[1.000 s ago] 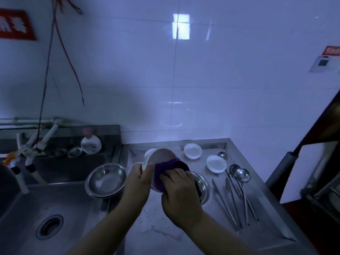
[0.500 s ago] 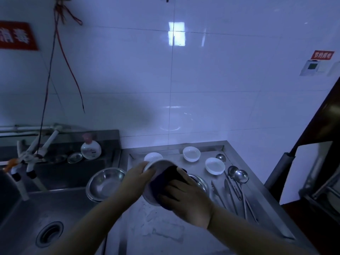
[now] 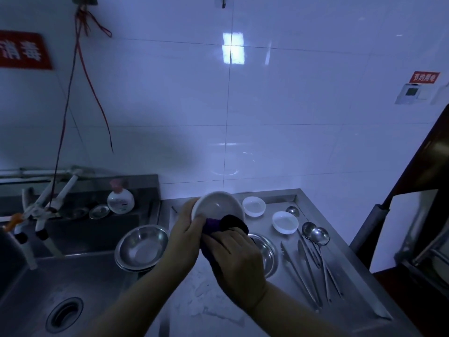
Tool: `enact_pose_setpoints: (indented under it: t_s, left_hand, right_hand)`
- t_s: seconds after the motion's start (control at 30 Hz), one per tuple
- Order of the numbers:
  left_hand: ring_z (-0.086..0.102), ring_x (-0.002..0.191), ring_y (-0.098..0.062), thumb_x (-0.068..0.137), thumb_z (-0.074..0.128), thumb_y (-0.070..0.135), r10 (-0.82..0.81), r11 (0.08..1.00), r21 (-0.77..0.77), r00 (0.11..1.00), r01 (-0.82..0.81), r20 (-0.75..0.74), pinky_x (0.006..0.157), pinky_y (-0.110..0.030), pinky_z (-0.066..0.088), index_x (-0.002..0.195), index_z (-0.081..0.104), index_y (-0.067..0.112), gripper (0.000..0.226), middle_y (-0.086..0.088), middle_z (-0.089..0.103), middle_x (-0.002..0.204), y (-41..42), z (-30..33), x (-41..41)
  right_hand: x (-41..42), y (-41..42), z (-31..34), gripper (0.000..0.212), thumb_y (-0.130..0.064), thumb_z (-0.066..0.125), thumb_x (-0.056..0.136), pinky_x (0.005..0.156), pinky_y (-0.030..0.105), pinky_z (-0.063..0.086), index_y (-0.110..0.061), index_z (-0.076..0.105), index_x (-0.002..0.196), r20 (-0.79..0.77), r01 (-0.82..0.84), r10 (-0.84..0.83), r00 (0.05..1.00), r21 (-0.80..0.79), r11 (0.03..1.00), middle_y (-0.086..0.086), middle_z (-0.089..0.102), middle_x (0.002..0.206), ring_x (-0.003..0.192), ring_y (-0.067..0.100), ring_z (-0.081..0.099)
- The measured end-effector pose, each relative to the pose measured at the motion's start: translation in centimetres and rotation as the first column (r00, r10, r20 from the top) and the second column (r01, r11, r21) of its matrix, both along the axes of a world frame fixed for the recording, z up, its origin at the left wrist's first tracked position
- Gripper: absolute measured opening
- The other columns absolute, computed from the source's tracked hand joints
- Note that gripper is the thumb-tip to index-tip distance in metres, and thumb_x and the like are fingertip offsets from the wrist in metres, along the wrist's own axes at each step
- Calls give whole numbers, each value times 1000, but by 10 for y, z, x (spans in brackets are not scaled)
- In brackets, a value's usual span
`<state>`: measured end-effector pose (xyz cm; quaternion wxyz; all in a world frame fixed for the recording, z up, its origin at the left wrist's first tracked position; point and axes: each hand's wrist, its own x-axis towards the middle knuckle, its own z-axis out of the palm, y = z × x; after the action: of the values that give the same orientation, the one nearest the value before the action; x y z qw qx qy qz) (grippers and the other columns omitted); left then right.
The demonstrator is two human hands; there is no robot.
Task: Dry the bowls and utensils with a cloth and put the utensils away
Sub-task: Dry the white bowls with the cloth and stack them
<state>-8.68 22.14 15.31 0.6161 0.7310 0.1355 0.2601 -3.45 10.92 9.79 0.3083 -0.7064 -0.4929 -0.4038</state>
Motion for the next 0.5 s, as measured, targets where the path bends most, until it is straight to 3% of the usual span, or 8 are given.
enact_pose_setpoints:
  t_s: [0.07, 0.13, 0.2, 0.27, 0.37, 0.43, 0.5]
  left_hand:
    - [57, 94, -17, 97, 39, 15, -50, 994, 97, 998, 52, -24, 71, -30, 52, 106, 51, 41, 29, 8, 57, 104, 9, -2, -4]
    - [59, 94, -20, 97, 39, 14, -129, 974, 174, 986, 145, -102, 75, -34, 55, 108, 53, 36, 29, 3, 60, 104, 15, 0, -6]
    - [62, 93, -20, 93, 43, 10, -221, 931, 235, 944, 279, -246, 78, -36, 56, 111, 57, 34, 33, 0, 63, 104, 23, 10, -5]
    - [64, 93, -19, 89, 47, 7, -264, 902, 240, 897, 360, -354, 80, -36, 56, 115, 59, 31, 38, -1, 65, 105, 30, 21, -3]
    - [61, 94, -20, 85, 54, 6, -197, 955, 159, 937, 249, -287, 75, -33, 56, 123, 55, 27, 44, -4, 62, 110, 32, 24, -4]
    - [60, 94, -20, 85, 59, 7, -85, 994, 61, 987, 94, -138, 68, -27, 55, 121, 50, 26, 41, -6, 58, 111, 17, 15, -10]
    - [60, 94, -19, 90, 54, 12, 16, 1000, -24, 1000, -16, -7, 64, -20, 53, 122, 47, 23, 35, -4, 58, 110, 0, 5, -15]
  right_hand:
    - [17, -13, 1, 12, -14, 69, 89, 82, 32, 51, -12, 74, 99, 136, -95, 107, 985, -92, 991, 4, 72, 90, 77, 19, 64]
    - [37, -27, 10, 13, -10, 66, 89, 83, 33, 51, -12, 74, 99, 260, -163, 242, 935, -291, 943, 4, 71, 90, 78, 21, 64]
    - [50, -37, 18, 15, -10, 60, 93, 82, 35, 50, -14, 72, 101, 326, -164, 354, 876, -490, 856, 4, 69, 89, 77, 23, 62]
    - [50, -39, 23, 15, -11, 57, 95, 79, 35, 49, -14, 71, 99, 344, -148, 382, 858, -546, 824, 4, 66, 84, 73, 24, 59]
    - [31, -25, 26, 11, -12, 61, 93, 70, 33, 50, -13, 73, 92, 342, -79, 210, 916, -358, 930, 3, 64, 75, 63, 22, 55]
    - [14, -12, 29, 11, -15, 63, 93, 66, 34, 51, -12, 74, 93, 245, 20, 23, 969, -173, 985, 4, 66, 75, 63, 21, 57]
    - [-2, -2, 29, 11, -17, 64, 92, 70, 35, 51, -12, 73, 96, 108, 67, -60, 992, -63, 996, 3, 68, 80, 69, 21, 60]
